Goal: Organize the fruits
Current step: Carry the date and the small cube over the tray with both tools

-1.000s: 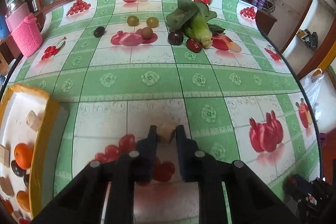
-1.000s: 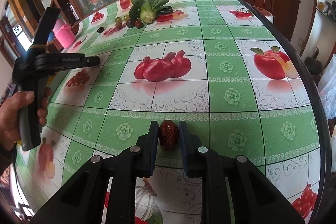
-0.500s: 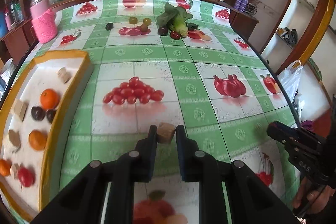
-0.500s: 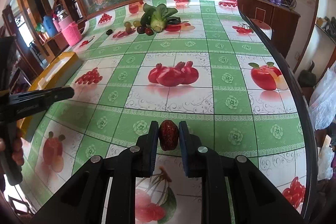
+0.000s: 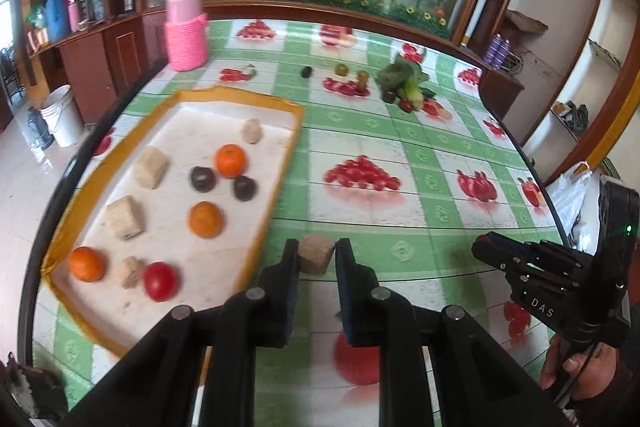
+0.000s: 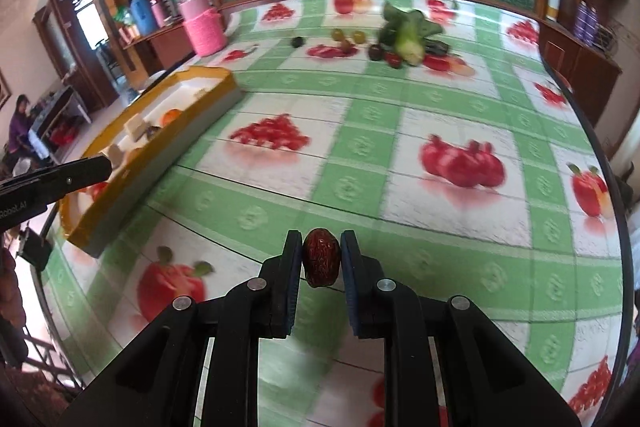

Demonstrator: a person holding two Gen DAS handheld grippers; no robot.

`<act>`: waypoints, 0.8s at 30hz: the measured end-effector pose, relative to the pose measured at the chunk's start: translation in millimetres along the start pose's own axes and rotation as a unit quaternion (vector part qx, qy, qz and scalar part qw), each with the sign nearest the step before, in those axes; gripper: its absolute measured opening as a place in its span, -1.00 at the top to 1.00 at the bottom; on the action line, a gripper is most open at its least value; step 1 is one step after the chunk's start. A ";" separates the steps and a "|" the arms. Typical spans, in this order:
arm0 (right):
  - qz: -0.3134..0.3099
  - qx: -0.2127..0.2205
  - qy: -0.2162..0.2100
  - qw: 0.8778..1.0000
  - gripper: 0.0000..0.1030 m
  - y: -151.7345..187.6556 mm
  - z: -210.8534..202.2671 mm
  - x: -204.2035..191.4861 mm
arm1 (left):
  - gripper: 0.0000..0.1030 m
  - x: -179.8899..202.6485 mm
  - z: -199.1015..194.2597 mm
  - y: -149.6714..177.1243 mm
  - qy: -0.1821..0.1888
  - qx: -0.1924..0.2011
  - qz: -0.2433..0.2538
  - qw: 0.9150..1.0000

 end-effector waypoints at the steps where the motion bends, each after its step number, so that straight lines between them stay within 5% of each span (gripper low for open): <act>1: -0.006 0.000 -0.008 1.000 0.63 -4.6 3.9 -10.3 | 0.60 -7.6 -2.8 -0.3 -0.005 0.002 -0.002 1.000; 16: -0.051 0.008 -0.090 0.995 0.63 -71.5 58.5 -117.2 | 0.60 -127.4 -24.6 3.6 -0.096 0.004 -0.053 0.994; 24: -0.074 -0.004 -0.115 0.991 0.63 -102.9 104.2 -157.5 | 0.60 -138.2 -11.5 3.2 -0.078 -0.009 -0.067 0.995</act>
Point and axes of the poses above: each gripper's, at about its wrist camera, not at the fingertips, and z roughly the way its jaws point, x to its right, y to its underside, the point moved 5 cm from there along z, roughly the way its jaws point, and after that the axes turned 14 degrees about x, right-handed, at the moved point
